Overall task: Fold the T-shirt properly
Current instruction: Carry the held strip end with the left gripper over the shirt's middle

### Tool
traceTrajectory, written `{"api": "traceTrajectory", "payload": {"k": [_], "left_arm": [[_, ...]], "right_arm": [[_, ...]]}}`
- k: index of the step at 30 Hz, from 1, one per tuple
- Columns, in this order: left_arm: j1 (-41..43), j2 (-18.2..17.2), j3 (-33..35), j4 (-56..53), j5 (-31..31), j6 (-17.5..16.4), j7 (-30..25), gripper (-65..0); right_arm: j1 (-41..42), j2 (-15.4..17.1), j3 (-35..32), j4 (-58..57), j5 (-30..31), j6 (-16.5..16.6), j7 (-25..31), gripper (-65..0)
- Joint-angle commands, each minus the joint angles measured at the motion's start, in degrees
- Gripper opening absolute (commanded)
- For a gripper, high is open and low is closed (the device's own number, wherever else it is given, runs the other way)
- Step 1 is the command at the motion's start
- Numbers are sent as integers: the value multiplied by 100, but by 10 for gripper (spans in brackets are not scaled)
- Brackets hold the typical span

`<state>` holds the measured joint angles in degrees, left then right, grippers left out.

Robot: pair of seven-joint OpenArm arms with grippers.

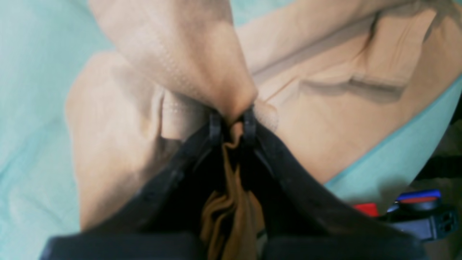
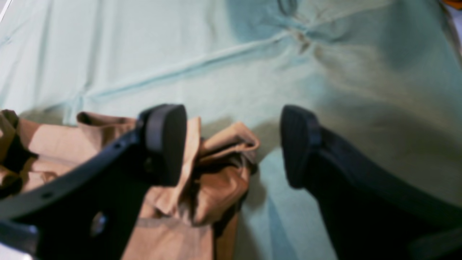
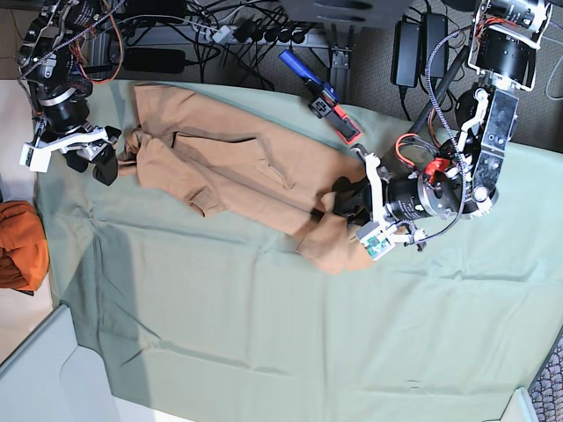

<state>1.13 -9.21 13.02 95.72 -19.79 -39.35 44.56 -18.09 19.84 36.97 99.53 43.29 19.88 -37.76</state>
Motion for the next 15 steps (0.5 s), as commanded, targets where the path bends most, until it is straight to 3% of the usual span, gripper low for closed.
{"api": "traceTrajectory", "payload": {"k": [1,4,8,10,15], "left_arm": [[-74,-17,17,85,-118,-65,-129,-650],[-9,-15,232,85,-142,-65,-205,-636],[13,-13,660,85,186,-65,-501,-400],[13,-13,752,85,389,-65,-695,-323],[-81,4,765,85,417,275,-708,-315]], "right_arm": [[28,94,52,103,133,544,125,-241],[28,92,52,103,151,544,127,-241],[26,94,52,103,127,546,127,-241],[26,94,52,103,129,546,125,-241],[26,92,50,103,131,544,125,-241]]}}
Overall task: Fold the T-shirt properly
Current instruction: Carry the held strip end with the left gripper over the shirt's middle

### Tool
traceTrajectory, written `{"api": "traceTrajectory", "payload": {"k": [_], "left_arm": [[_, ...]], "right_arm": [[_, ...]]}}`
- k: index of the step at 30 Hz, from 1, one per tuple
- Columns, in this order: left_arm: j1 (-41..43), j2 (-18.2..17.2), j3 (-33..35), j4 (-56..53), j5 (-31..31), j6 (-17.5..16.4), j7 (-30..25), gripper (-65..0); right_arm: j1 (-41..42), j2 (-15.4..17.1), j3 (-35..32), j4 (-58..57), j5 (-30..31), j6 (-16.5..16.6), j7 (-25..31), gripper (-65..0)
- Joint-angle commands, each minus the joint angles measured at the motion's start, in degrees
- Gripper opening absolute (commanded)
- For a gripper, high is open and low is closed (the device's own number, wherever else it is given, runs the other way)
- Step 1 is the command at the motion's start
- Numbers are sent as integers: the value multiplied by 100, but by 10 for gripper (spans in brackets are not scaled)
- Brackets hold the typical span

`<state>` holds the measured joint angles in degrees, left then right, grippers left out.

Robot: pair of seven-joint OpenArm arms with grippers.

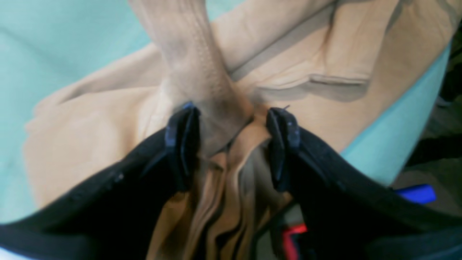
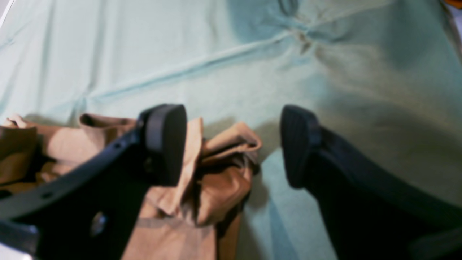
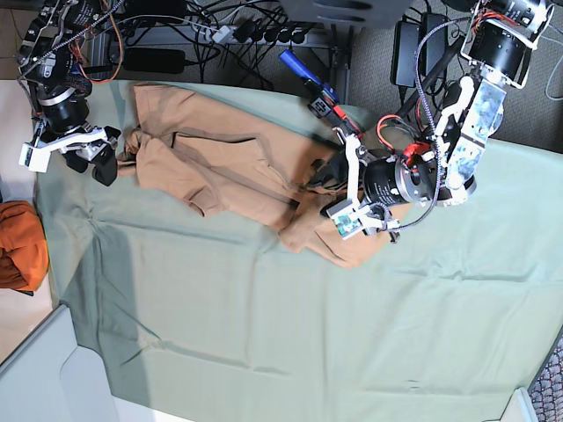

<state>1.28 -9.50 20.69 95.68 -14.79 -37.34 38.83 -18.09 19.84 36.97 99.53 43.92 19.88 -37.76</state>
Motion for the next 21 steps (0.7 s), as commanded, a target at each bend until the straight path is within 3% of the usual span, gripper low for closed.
{"api": "traceTrajectory", "payload": {"k": [1,6,11,21], "left_arm": [[-94,59,-2,90,-92,72,-133,-315],[87,411,-2,90,-658,70,256,-315],[205,796,-2,92,-870,68,247,-315],[11,741,-282,909,-1102,70,822,-317]], "right_arm": [[26,92,50,103,68,544,125,-241],[26,90,52,103,63,544,125,-241],[26,90,50,103,66,546,125,-241],[26,92,52,103,66,544,122,-241]]}}
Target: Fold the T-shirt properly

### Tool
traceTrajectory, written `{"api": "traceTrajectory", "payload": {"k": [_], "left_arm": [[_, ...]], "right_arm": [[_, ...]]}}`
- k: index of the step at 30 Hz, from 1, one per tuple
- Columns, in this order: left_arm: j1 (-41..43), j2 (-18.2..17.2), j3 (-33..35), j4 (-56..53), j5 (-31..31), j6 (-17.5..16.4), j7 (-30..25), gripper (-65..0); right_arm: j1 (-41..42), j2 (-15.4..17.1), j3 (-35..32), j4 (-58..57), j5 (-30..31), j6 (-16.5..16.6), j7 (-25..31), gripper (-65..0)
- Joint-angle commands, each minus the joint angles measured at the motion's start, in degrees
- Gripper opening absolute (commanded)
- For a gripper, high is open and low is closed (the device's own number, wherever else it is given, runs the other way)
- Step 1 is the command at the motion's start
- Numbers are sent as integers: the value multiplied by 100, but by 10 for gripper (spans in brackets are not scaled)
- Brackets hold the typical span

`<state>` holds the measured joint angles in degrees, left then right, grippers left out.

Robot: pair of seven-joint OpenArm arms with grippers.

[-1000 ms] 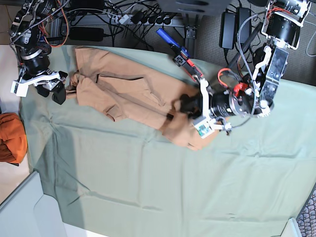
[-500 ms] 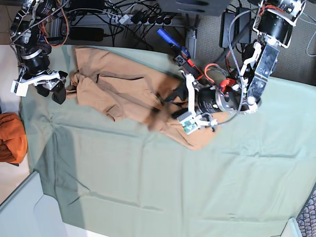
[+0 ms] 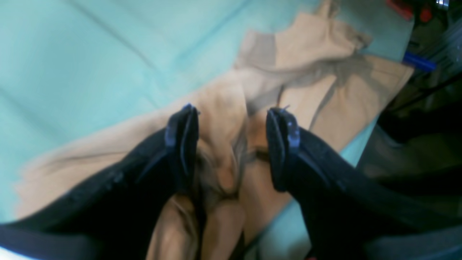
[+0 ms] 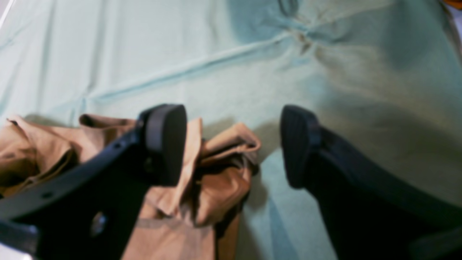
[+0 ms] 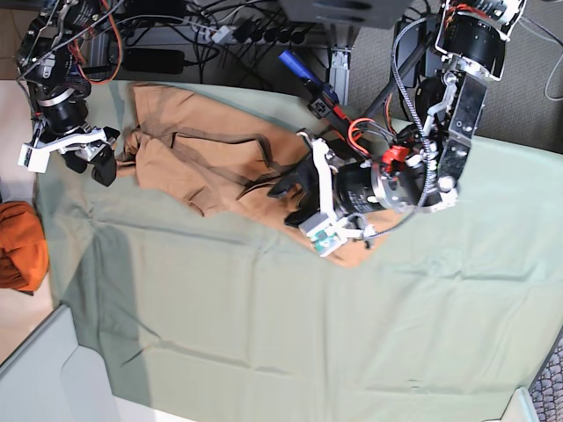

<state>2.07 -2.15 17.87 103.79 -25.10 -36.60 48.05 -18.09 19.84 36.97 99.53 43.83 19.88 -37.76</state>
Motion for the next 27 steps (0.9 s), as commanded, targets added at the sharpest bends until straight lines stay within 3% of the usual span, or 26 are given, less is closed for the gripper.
{"api": "traceTrajectory", "payload": {"k": [1,15,19,23,27], "left_arm": [[-20,-57,-63,199,-116,-4,-101,-317],[966,-918,-1650,413,-90,-9,-367,-317],[1283,-911,-1788,411,-131,-31,-372,-317],[1567,-874,-1469,409,-289,-179,-730,-317],[1587,-538,-1084,409,-284,-203,-809,-317]], "right_arm": [[26,92,52,103,72,544,122,-241],[28,94,50,103,13,544,129,-241],[28,94,52,103,15,544,127,-241],[28,92,52,103,13,544,127,-241],[24,92,52,103,66,544,90,-241]]}}
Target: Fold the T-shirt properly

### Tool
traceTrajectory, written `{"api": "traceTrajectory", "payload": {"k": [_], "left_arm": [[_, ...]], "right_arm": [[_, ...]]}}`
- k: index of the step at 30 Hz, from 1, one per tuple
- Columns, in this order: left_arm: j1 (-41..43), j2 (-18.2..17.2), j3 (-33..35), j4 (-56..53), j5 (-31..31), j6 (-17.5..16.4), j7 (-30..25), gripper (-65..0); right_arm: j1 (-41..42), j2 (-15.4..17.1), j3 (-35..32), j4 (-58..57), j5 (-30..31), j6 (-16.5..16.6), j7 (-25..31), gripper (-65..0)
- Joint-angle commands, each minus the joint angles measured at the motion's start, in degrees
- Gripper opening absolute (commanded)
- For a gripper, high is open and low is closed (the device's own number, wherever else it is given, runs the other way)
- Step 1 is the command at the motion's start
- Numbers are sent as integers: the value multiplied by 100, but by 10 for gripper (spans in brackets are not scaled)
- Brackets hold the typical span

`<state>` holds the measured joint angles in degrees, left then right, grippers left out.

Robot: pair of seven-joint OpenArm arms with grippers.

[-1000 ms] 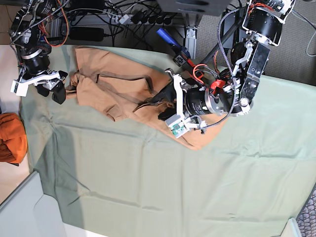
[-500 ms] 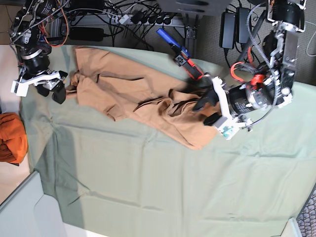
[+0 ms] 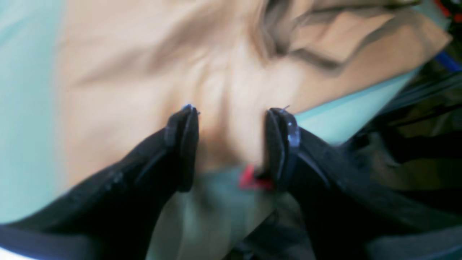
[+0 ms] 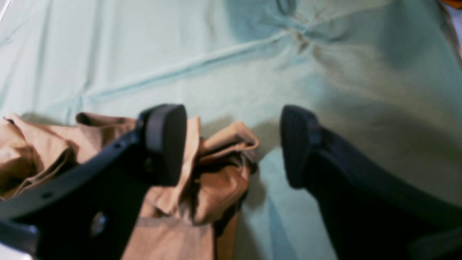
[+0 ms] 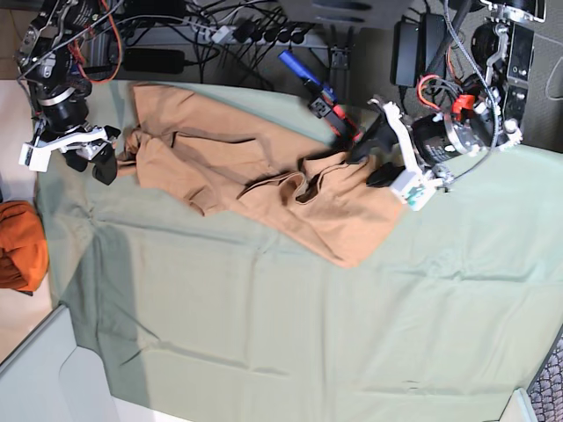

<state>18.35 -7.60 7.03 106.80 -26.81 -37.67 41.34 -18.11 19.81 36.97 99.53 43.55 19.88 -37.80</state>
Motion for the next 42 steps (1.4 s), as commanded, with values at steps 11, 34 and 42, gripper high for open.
{"api": "traceTrajectory", "payload": {"k": [11,34,42], "left_arm": [[-116,417,562,109,181,-94,-210,-317],[-118,90,560,684,-61,-111,-28,-317],[-118,87,560,684,-33,-111,-7,-317]], "right_arm": [[-372,-417,50,74,647,542,-339,-240],[-507,-474,-256,-487,575,560,-249,-240],[-411,-479,-730,-487,487,588,-223,-241]]}}
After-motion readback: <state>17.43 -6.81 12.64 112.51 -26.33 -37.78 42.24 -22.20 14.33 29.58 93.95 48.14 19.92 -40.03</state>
